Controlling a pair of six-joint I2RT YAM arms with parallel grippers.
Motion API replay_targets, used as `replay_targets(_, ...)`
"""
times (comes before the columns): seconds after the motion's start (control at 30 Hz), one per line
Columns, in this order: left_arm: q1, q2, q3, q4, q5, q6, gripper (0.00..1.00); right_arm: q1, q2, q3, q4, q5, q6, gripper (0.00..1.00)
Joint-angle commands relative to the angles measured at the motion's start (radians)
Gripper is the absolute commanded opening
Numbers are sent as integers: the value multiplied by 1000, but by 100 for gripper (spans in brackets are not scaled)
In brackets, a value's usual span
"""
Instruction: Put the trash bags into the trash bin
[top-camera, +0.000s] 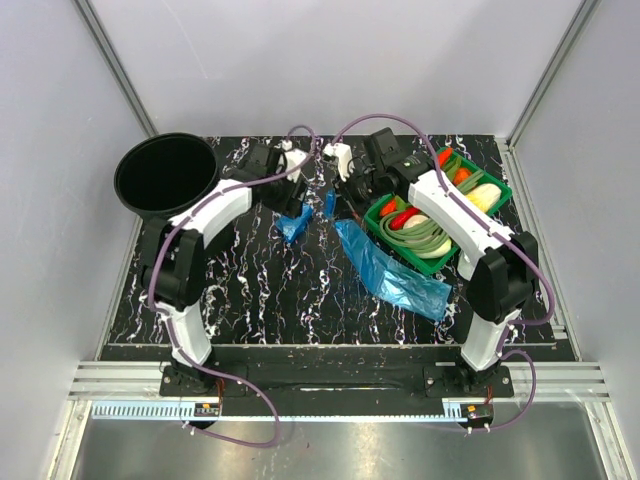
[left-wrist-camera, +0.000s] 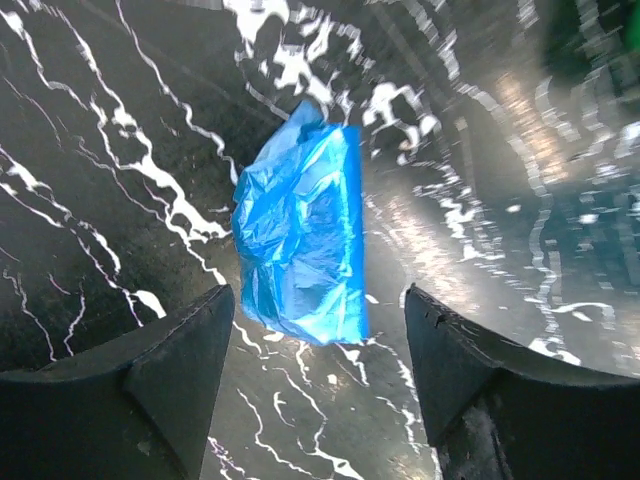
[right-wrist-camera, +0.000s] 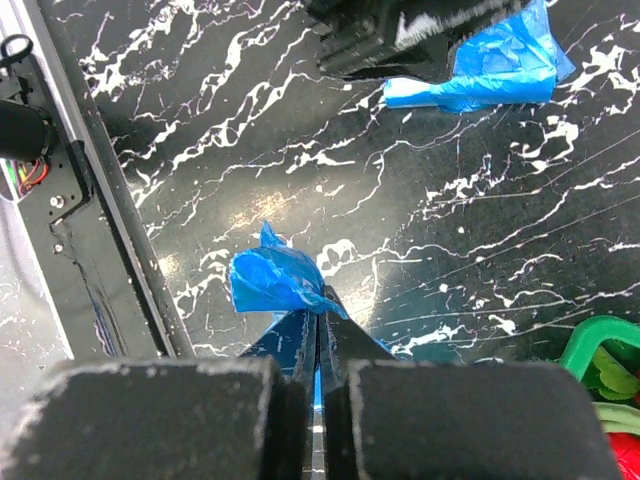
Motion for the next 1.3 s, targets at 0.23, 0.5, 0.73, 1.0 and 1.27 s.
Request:
replay_targets(0.23,147,-404,-182,367,569,-297,74,-5,-38,237,9,63,119,0)
replay_targets(0.5,66,-491,-357,656,672,-449,79,-11,38,411,44,92,275,0)
replay_targets(0.73,25,-489,-328,673,707,-467,82,-22,111,520,41,127,384,0)
replay_targets(1.0,14,-506,-341,613,663,-418,84,-22,152,555,25,162,398,0)
replay_targets(1.27,-60,-471,-313,558,515,-363,85,-22,161,563,21,179,403,0)
